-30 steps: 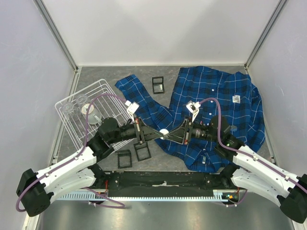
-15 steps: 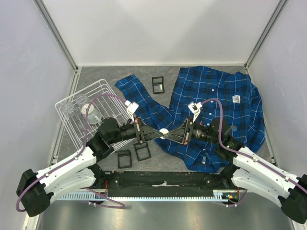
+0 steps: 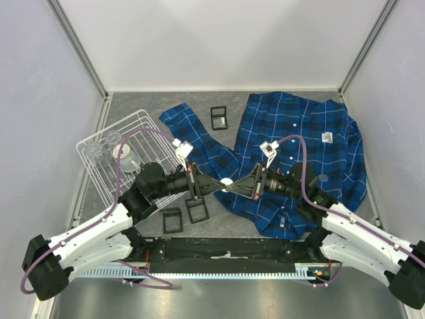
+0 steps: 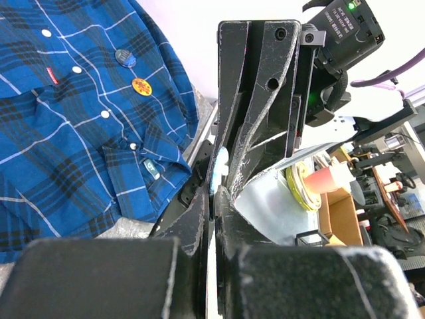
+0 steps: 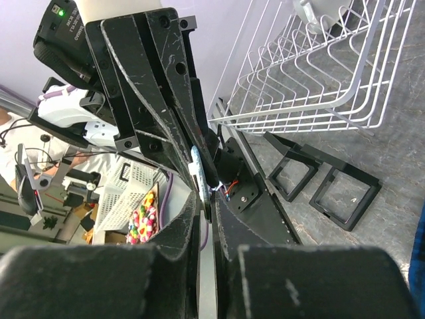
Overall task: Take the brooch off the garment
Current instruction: Close the brooch.
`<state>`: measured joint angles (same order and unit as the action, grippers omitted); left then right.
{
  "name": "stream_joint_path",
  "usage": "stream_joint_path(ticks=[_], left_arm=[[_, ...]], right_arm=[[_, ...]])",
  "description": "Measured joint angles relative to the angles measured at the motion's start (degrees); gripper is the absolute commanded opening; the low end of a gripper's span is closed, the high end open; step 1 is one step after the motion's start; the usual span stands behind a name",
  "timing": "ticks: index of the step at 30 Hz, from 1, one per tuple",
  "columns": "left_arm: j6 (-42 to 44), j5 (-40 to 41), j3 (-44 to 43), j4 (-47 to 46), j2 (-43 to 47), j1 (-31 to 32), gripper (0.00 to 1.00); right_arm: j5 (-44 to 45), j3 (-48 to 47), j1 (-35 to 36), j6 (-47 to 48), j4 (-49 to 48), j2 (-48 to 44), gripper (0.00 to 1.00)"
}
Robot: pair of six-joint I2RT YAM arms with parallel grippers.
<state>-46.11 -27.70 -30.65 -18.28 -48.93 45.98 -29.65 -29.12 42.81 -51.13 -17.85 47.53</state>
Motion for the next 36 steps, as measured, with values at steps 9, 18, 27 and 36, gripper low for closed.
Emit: stream_joint_path(ticks=[9,18,27,36], left_arm=[[2.16,3.52,-0.48,2.03,0.59,1.55,0.02],[4.15,9.03,-1.16,3.52,1.05,4.63,0.02],[4.11,15.06,-1.33,3.45,1.92,7.78,0.02],[4.09,18.64,-1.79,7.02,2.67,8.98,0.02]], right_arm=[[3.08,-0.22,0.59,-3.26,1.92,-0.15,0.05],[7.28,-0.22,1.53,-7.02,4.9,-2.19,0.02],[12.33,0.76,3.19,-11.1,4.81,-4.26,0.02],[15.41,0.74,3.54,-9.31,6.75,-4.52,0.57]])
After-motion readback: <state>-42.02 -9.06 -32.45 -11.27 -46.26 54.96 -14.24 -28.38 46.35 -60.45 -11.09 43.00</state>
